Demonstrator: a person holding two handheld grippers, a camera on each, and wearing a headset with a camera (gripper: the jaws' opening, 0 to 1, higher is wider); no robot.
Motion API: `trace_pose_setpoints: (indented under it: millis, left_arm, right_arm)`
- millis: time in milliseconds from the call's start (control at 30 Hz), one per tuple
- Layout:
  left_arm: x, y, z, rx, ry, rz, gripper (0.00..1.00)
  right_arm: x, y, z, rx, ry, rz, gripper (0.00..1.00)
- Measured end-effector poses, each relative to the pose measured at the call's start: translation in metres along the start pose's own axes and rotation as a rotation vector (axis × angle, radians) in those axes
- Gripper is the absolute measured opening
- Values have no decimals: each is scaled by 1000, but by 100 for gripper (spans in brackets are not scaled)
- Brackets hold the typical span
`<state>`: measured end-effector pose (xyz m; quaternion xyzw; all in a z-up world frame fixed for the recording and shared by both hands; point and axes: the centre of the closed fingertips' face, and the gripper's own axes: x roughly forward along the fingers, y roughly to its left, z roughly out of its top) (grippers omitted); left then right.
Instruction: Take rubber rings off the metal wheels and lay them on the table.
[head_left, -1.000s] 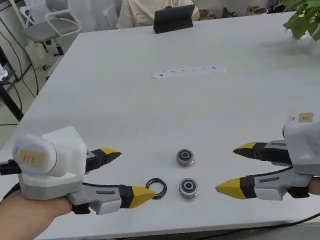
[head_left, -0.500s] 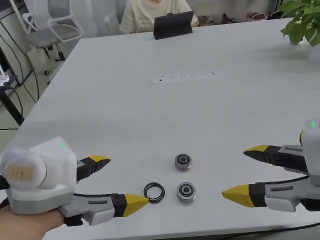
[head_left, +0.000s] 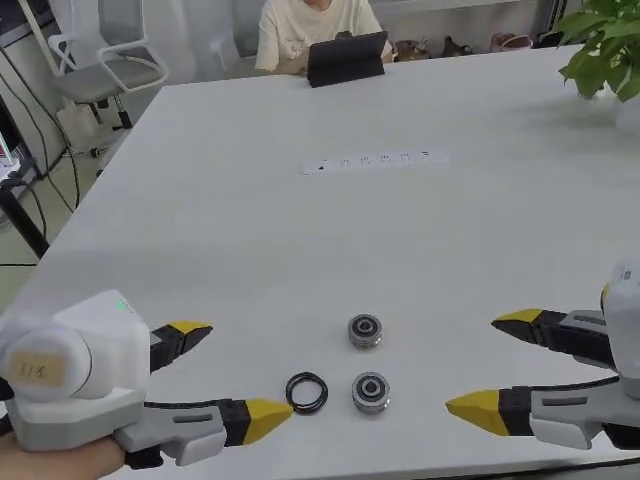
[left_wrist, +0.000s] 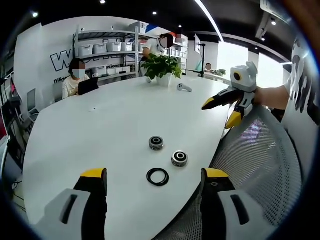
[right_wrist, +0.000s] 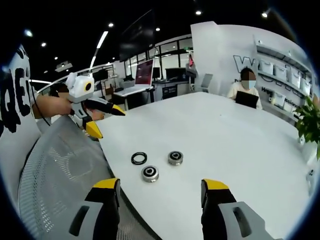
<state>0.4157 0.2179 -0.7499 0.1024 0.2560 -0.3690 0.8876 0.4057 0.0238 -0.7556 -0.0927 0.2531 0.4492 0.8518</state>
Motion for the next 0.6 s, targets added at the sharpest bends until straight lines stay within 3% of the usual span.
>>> trace_pose_setpoints:
  millis: [600]
  left_arm:
    - [5,5,-10,2,41,13,73]
  right_arm:
    - [2,-2,-1,13,-7,-19,62]
